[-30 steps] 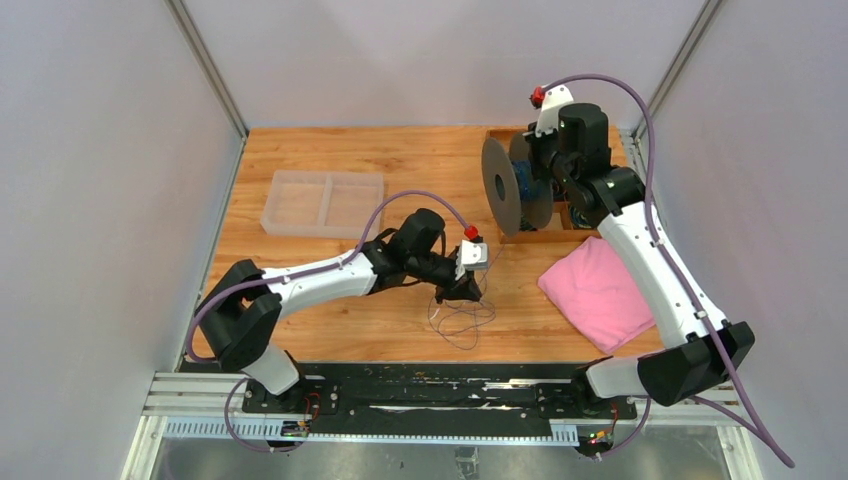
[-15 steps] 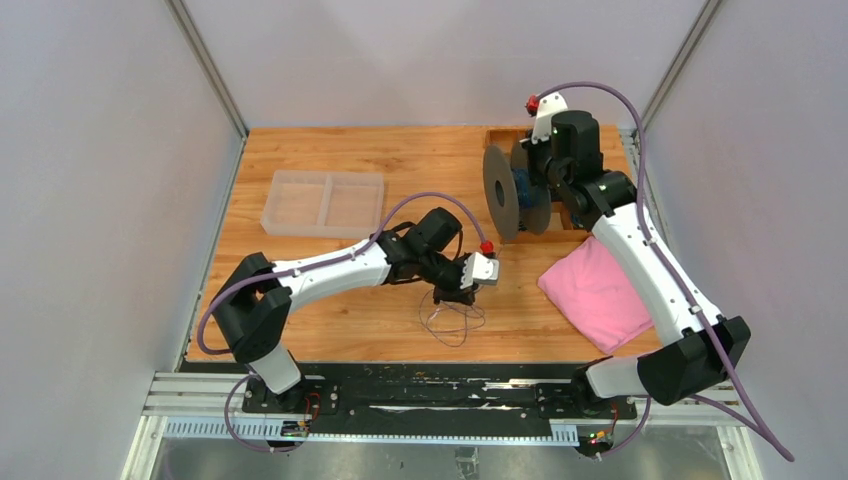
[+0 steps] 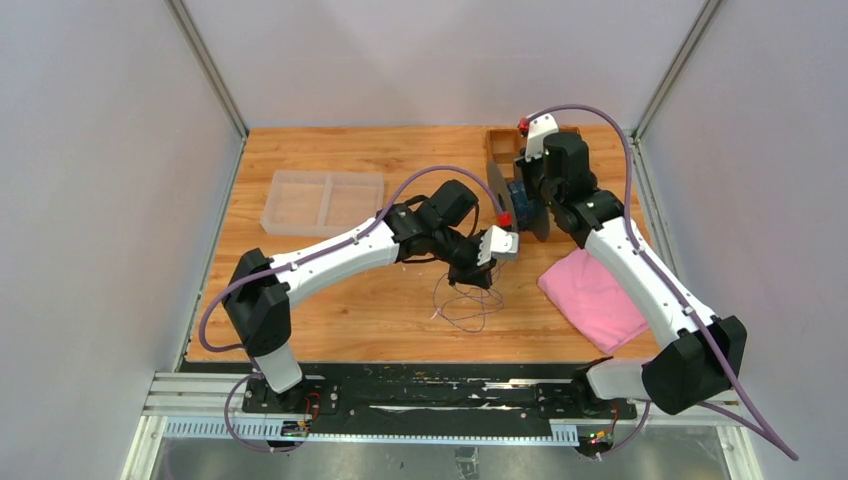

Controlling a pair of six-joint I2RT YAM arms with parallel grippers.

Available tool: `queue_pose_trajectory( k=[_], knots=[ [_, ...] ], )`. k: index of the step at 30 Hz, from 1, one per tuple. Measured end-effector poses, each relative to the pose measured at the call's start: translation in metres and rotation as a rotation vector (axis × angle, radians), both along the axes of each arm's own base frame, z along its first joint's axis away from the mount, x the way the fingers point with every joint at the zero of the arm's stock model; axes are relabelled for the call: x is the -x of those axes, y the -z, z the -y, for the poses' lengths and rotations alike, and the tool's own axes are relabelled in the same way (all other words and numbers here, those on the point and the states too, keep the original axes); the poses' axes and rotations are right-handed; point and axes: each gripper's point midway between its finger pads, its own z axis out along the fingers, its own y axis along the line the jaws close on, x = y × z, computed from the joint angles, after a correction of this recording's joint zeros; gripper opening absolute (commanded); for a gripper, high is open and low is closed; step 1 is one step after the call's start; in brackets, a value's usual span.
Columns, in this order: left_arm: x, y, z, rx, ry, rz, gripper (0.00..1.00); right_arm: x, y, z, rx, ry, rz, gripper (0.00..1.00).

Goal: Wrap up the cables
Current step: Wrap the cable around the cable reel.

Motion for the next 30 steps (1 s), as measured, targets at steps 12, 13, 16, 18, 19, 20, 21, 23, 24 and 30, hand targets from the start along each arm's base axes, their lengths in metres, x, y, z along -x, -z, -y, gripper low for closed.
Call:
queue_pose_trajectory(
  k=[12, 13, 16, 18, 19, 20, 21, 23, 24, 30],
  knots=[
    [0.01, 0.035, -0.035, -0.147, -0.103, -0.16, 0.0, 0.033, 0.04, -0.057, -0.013, -0.183, -0.085, 0.01],
    [0.01, 0.036, -0.04, -0.158, -0.116, -0.167, 0.0, 0.034, 0.042, -0.063, -0.019, -0.196, -0.09, 0.01],
    [0.009, 0.031, -0.049, -0.168, -0.144, -0.171, 0.0, 0.035, 0.055, -0.08, -0.032, -0.222, -0.123, 0.01],
    [0.009, 0.026, -0.053, -0.16, -0.152, -0.164, 0.0, 0.034, 0.068, -0.089, -0.036, -0.231, -0.157, 0.01],
    [0.01, 0.025, -0.057, -0.158, -0.159, -0.159, 0.0, 0.034, 0.076, -0.093, -0.038, -0.232, -0.175, 0.01],
    [0.011, 0.024, -0.06, -0.159, -0.165, -0.157, 0.0, 0.033, 0.081, -0.095, -0.039, -0.233, -0.191, 0.01],
    [0.012, 0.025, -0.064, -0.159, -0.172, -0.154, 0.0, 0.033, 0.088, -0.097, -0.039, -0.232, -0.207, 0.01],
    [0.012, 0.028, -0.072, -0.164, -0.193, -0.155, 0.0, 0.034, 0.098, -0.102, -0.038, -0.236, -0.233, 0.01],
    [0.011, 0.031, -0.075, -0.169, -0.204, -0.157, 0.0, 0.034, 0.102, -0.105, -0.037, -0.238, -0.241, 0.01],
    [0.0, 0.04, -0.086, -0.181, -0.267, -0.164, 0.0, 0.033, 0.102, -0.114, -0.047, -0.251, -0.234, 0.01]
  ],
)
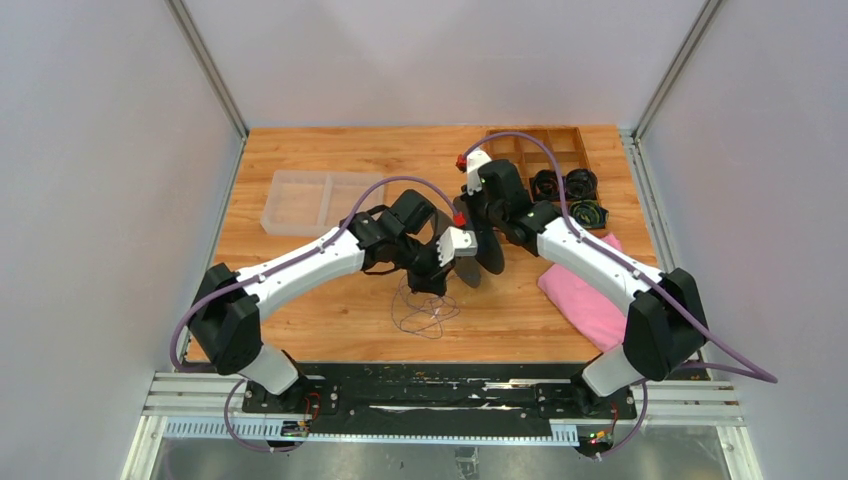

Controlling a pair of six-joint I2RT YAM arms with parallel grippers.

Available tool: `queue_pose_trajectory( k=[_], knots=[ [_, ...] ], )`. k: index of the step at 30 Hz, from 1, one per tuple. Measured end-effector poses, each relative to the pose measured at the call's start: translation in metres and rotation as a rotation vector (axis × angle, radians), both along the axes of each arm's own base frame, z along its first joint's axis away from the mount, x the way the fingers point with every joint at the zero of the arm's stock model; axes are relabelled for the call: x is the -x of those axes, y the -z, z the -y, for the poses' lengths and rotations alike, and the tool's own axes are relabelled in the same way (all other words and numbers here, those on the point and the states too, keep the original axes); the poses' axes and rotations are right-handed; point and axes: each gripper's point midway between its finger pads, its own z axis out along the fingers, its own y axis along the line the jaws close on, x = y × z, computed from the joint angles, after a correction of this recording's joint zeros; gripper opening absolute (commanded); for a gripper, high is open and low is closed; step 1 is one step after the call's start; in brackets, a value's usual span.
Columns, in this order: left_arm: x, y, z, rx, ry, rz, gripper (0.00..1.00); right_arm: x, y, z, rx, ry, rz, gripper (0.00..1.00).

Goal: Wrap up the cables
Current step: Wrap the cable around the cable reel.

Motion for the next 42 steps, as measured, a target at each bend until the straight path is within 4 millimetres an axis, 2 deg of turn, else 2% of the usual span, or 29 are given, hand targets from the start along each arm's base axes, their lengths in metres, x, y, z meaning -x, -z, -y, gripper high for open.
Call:
queue_pose_trajectory(
  k=[4, 11, 22, 29, 35, 38, 42],
  knots=[
    [-0.008, -0.001, 0.001, 0.009, -0.027, 0.01, 0.0, -0.001, 0.001, -0.001, -0.002, -0.001, 0.002, 0.03],
    [-0.011, 0.005, 0.003, -0.001, -0.035, 0.006, 0.01, -0.002, -0.004, -0.004, 0.004, -0.026, 0.015, 0.15],
    [-0.016, 0.007, 0.003, -0.011, -0.044, 0.016, 0.0, -0.005, -0.03, -0.006, -0.008, -0.05, 0.077, 0.32],
    [-0.017, 0.005, 0.004, -0.009, -0.043, 0.024, 0.0, 0.001, -0.049, -0.001, -0.006, -0.076, 0.121, 0.51],
    [-0.019, 0.006, 0.004, -0.012, -0.042, 0.036, 0.01, 0.014, -0.076, 0.001, -0.053, -0.146, 0.163, 0.54],
    [-0.02, 0.006, 0.003, -0.015, -0.042, 0.041, 0.0, 0.014, -0.074, 0.003, -0.059, -0.153, 0.155, 0.54],
    [-0.02, 0.006, 0.003, -0.016, -0.041, 0.046, 0.0, 0.021, -0.046, 0.009, -0.037, -0.16, 0.096, 0.54]
  ],
)
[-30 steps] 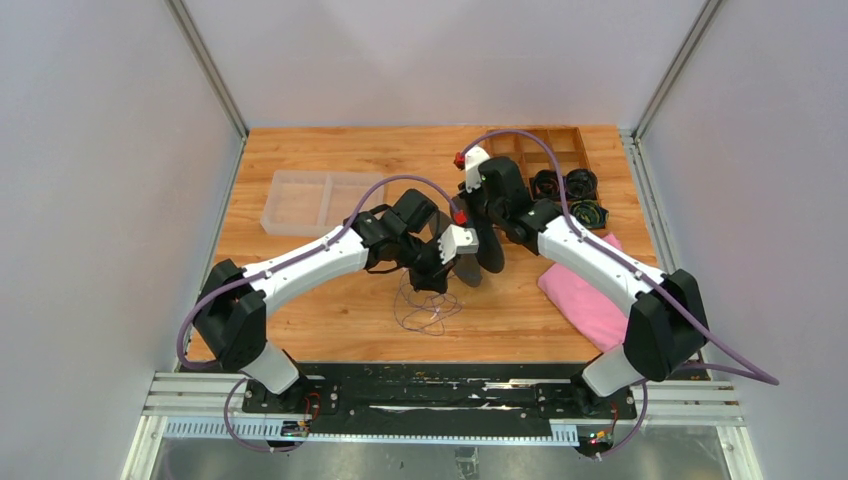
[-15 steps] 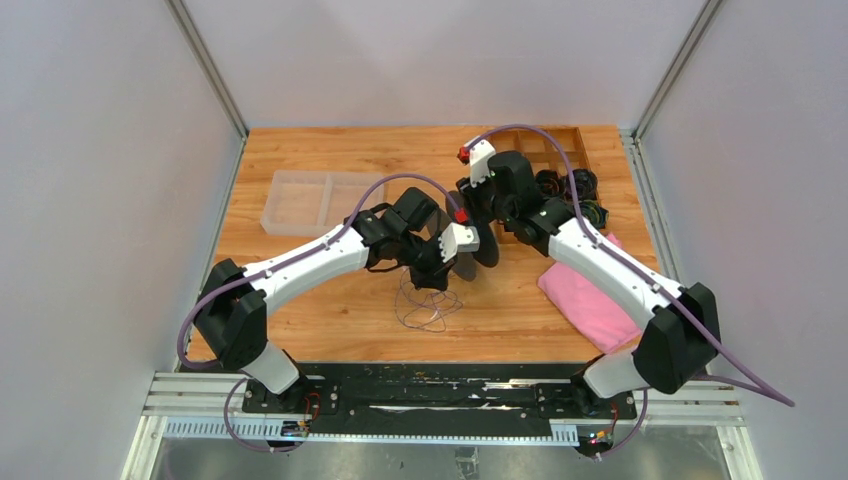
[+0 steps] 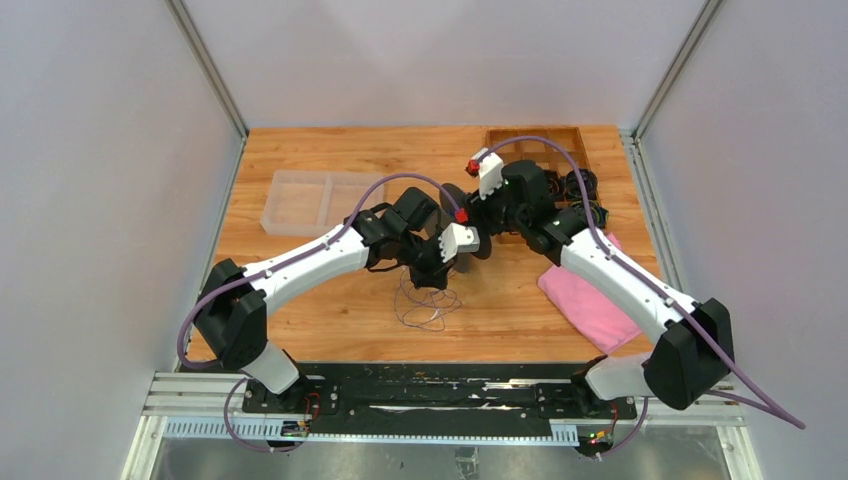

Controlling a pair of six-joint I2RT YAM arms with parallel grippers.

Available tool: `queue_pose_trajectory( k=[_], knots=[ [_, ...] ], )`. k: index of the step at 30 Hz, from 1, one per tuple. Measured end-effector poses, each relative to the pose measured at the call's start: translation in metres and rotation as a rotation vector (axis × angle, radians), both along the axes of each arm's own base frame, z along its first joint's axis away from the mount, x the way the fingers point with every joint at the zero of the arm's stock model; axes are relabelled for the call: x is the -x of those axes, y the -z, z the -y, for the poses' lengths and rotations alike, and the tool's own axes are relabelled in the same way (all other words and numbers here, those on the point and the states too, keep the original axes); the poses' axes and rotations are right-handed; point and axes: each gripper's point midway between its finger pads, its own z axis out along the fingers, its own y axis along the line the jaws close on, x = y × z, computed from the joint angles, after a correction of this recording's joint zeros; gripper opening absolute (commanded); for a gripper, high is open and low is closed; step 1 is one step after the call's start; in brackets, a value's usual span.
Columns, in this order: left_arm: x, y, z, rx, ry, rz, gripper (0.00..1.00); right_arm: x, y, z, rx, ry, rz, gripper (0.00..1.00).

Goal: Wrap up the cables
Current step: Wrap the cable around the cable reel.

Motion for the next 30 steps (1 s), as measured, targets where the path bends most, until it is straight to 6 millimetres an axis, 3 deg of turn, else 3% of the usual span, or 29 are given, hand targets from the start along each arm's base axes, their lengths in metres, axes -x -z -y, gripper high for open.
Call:
queue_pose_trajectory(
  k=[5, 12, 17, 22, 30],
  knots=[
    [-0.001, 0.0, 0.0, -0.002, 0.002, 0.007, 0.0, 0.001, 0.034, -0.002, 0.04, -0.013, -0.075, 0.45],
    [-0.003, -0.001, -0.001, -0.004, 0.001, 0.021, 0.02, -0.004, 0.068, -0.006, 0.09, -0.028, -0.143, 0.1],
    [-0.004, -0.002, -0.002, -0.005, -0.002, 0.035, 0.1, -0.005, 0.072, -0.006, 0.094, -0.021, -0.153, 0.04],
    [-0.004, 0.001, -0.005, -0.014, 0.011, 0.052, 0.26, -0.004, 0.072, -0.005, 0.087, -0.011, -0.154, 0.02],
    [-0.003, -0.003, -0.022, -0.042, 0.039, 0.053, 0.73, 0.006, 0.075, 0.007, 0.072, 0.027, -0.128, 0.01]
  ],
)
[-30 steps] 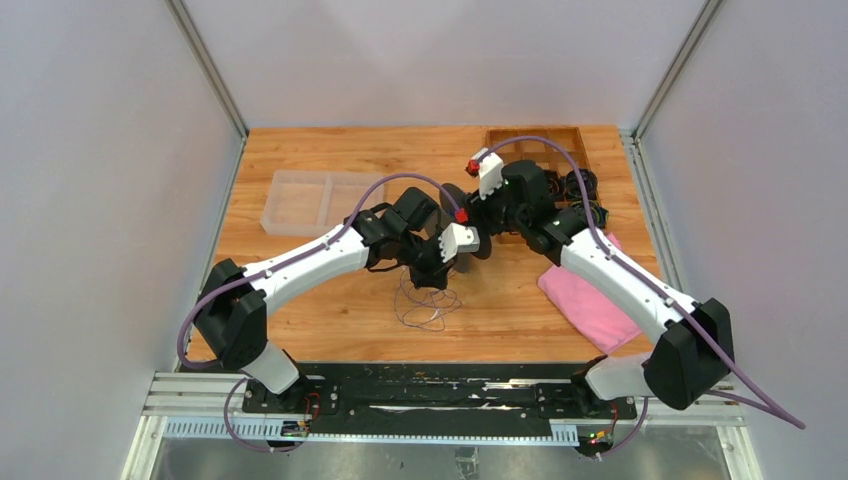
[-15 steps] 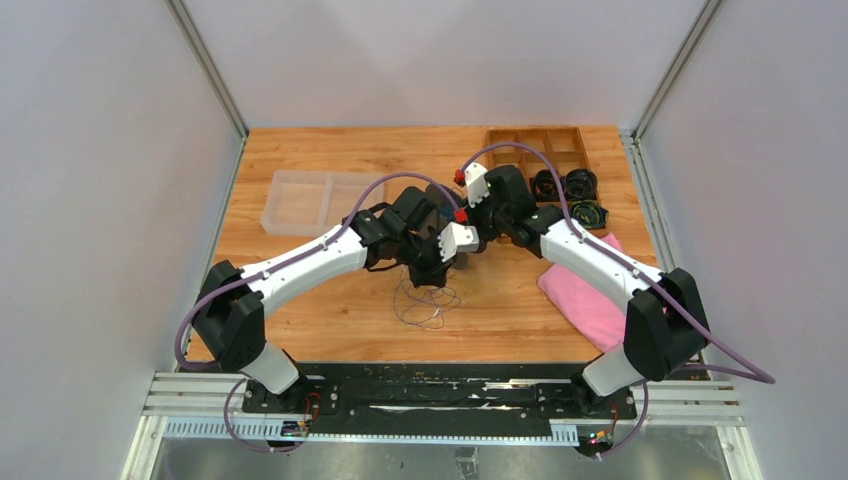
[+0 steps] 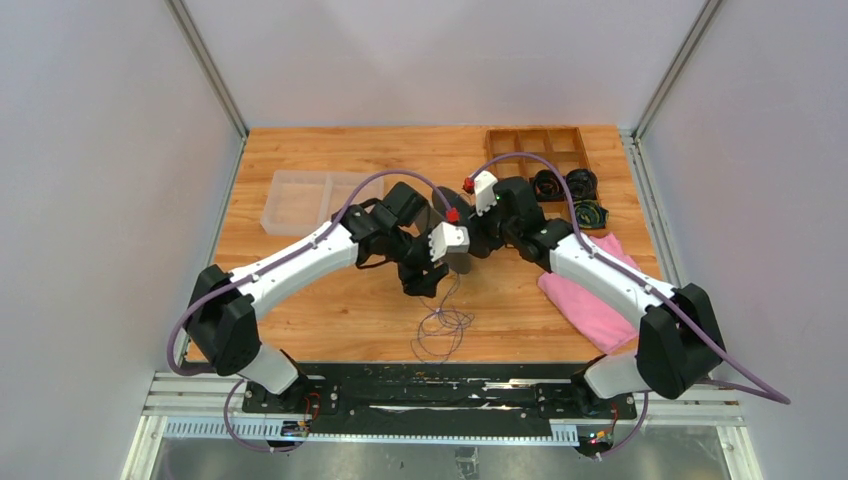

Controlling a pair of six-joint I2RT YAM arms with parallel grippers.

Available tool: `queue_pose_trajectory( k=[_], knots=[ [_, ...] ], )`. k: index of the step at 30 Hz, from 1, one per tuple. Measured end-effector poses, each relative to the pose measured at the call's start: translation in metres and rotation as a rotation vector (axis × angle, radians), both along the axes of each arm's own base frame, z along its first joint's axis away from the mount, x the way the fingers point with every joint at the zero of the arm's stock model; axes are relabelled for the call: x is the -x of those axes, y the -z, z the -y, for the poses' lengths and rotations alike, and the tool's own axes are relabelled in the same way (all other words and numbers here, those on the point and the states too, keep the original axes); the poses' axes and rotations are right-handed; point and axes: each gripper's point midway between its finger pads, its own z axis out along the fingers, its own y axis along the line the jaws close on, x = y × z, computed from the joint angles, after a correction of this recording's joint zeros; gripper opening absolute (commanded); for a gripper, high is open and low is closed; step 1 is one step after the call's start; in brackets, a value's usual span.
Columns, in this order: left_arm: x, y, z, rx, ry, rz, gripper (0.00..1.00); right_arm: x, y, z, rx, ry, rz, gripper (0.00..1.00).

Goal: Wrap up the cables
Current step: Wrap the cable around the cable reel.

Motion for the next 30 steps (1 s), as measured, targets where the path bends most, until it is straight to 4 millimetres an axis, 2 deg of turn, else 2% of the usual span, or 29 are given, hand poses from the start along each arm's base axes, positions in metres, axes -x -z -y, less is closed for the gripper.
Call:
queue_pose_trajectory(
  k=[2, 6, 11, 13, 15, 18, 22, 25, 27, 30],
  knots=[
    [-0.002, -0.011, -0.003, 0.011, 0.0, 0.002, 0.79, 0.002, 0.0, 0.003, -0.002, 0.006, 0.01, 0.01],
    [-0.026, -0.041, -0.011, 0.068, -0.057, 0.031, 0.77, 0.007, 0.001, 0.007, -0.006, 0.01, 0.022, 0.01],
    [-0.078, -0.105, -0.015, 0.211, -0.224, 0.073, 0.68, 0.006, 0.002, 0.006, -0.012, 0.009, 0.03, 0.01],
    [-0.101, -0.132, -0.007, 0.277, -0.277, 0.1, 0.6, 0.006, 0.002, 0.006, -0.014, 0.008, 0.031, 0.01],
    [-0.116, -0.143, 0.004, 0.314, -0.309, 0.094, 0.55, 0.006, 0.001, 0.006, -0.014, 0.007, 0.031, 0.01],
    [-0.135, -0.132, 0.018, 0.323, -0.349, 0.044, 0.5, 0.006, 0.001, 0.005, -0.016, 0.006, 0.031, 0.01],
    [-0.15, -0.086, 0.026, 0.258, -0.408, -0.049, 0.49, 0.006, 0.001, 0.005, -0.017, 0.005, 0.03, 0.01],
    [-0.154, -0.063, 0.026, 0.227, -0.439, -0.087, 0.49, 0.006, 0.001, 0.005, -0.017, 0.004, 0.031, 0.01],
    [-0.155, -0.058, 0.026, 0.226, -0.451, -0.096, 0.49, 0.007, 0.001, 0.004, -0.02, 0.0, 0.029, 0.01],
    [-0.16, -0.063, 0.03, 0.251, -0.454, -0.078, 0.48, 0.007, 0.001, 0.003, -0.023, -0.004, 0.027, 0.01]
  ],
)
